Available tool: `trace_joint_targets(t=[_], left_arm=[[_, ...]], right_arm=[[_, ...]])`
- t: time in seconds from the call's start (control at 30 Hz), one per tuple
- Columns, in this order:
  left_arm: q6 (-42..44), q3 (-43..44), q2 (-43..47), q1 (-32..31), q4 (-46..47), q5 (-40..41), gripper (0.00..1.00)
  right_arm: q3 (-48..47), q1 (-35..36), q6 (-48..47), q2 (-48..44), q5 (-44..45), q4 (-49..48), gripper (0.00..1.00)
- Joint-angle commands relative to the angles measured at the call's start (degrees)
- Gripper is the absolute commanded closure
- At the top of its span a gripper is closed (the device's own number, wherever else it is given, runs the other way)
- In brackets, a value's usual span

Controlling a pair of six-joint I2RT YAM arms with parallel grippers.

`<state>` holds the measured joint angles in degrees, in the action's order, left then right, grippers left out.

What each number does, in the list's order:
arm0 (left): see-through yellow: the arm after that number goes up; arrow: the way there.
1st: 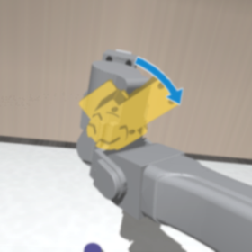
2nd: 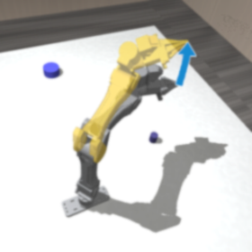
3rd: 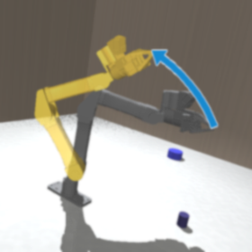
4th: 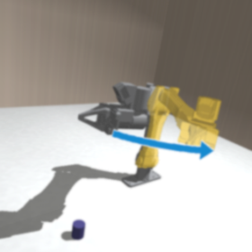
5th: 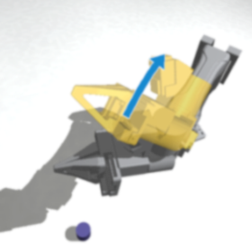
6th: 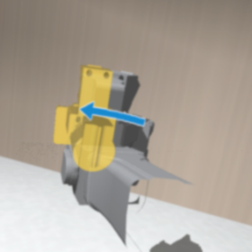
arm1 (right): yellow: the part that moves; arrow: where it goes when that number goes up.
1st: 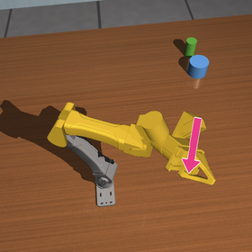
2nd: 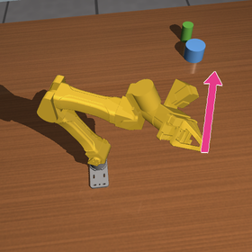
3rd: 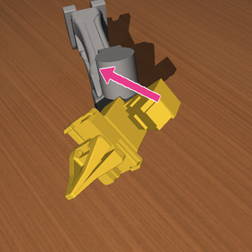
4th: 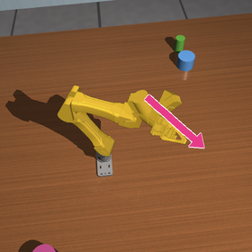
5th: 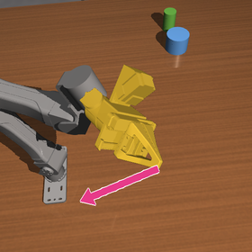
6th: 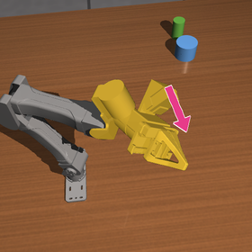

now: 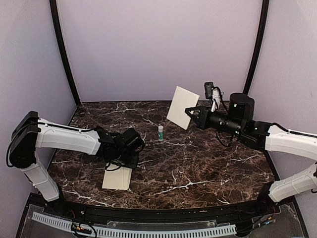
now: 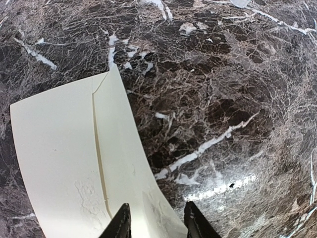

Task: Place the letter into the envelope and seal it
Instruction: Place the letter in the envelope.

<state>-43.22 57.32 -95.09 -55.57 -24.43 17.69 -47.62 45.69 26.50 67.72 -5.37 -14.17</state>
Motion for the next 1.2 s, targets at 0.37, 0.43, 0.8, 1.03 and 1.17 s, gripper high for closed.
trace_joint_targets(t=[0.37, 0.43, 0.8, 1.03, 1.17], left_arm=[[0.6, 3.2, -0.1, -0.6, -5.3, 1.9, 0.85], [0.3, 3.2, -0.2, -0.6, -5.7, 1.8, 0.87], [-1.4, 3.3, 0.3, -0.6, -5.9, 0.7, 1.00], [-3.8, 2.7, 1.4, -0.7, 0.1, -4.8, 1.00], [-7.0, 2.6, 1.6, -0.7, 6.2, -8.4, 1.00]], right_arm=[[-0.3, -0.3, 0.8, 1.7, -1.4, -4.0, 1.00], [-0.2, -0.3, 0.8, 1.7, -1.3, -3.9, 1.00], [0.2, -0.3, 0.9, 1.1, -1.1, -3.8, 1.00], [0.3, -0.3, 0.7, 0.4, -0.7, -3.2, 1.00], [0.6, -0.3, 0.6, 0.0, -0.3, -3.0, 1.00]])
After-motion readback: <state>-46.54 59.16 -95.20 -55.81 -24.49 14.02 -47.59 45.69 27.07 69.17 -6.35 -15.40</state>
